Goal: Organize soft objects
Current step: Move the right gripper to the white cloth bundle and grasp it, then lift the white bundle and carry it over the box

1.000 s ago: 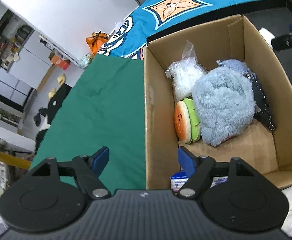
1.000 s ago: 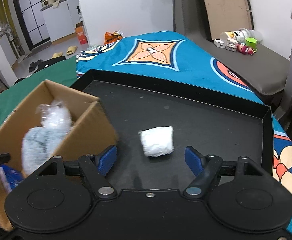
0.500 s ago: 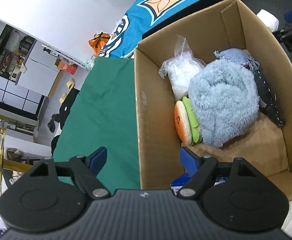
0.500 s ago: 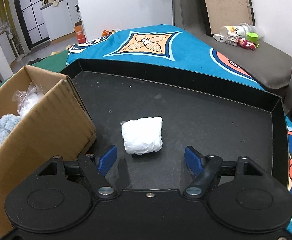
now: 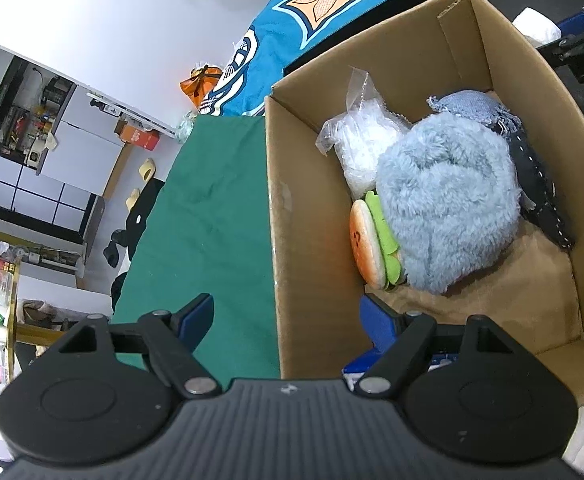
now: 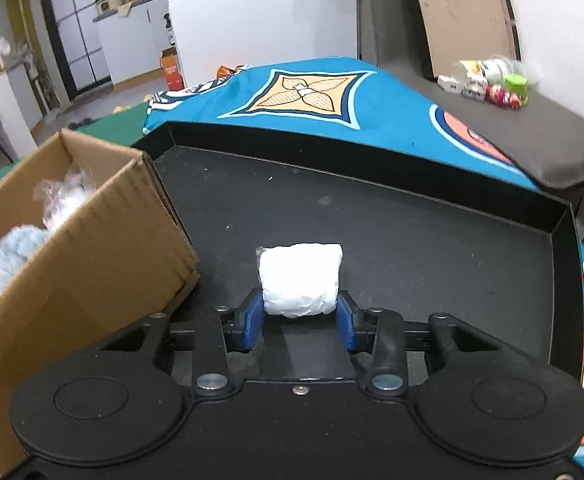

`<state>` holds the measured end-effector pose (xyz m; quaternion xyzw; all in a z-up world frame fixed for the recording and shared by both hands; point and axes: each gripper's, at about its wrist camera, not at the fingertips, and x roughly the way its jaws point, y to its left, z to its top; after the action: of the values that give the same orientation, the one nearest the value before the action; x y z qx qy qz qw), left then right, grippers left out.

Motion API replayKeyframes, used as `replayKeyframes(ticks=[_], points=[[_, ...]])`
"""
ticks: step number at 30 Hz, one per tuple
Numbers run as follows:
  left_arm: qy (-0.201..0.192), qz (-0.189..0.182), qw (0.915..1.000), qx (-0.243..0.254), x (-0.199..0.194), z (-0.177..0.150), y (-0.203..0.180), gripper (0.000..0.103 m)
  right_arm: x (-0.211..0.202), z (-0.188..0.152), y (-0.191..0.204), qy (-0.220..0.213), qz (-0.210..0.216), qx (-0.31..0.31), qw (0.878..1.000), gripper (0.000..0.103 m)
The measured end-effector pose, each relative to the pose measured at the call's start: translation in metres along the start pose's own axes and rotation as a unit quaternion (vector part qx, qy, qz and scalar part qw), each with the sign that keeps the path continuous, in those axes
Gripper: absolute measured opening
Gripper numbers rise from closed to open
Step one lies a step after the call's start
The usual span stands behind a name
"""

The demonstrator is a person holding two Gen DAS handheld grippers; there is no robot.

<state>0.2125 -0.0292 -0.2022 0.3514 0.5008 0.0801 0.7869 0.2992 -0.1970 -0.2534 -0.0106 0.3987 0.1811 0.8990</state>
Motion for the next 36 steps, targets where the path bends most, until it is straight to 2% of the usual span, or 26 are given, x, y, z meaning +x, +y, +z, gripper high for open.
replayKeyframes(ticks=[5,15,36], points=[[-0.008,-0.001,0.9999,-0.012,-0.006,-0.003,0.002,0.079,-0.009,0.002,-0.003,0.001,-0.010,0.002,1.000,0.037],[-0.036,-0.033,0.9976,-0.050,-0.015,-0.011,0.021,0.079,-0.039,0.006,-0.003,0.005,-0.041,0.005,0.999,0.037],[-0.065,-0.083,0.9903,-0.090,-0.019,-0.026,0.042,0.079,-0.096,0.023,0.029,-0.017,-0.065,0.013,0.998,0.037]])
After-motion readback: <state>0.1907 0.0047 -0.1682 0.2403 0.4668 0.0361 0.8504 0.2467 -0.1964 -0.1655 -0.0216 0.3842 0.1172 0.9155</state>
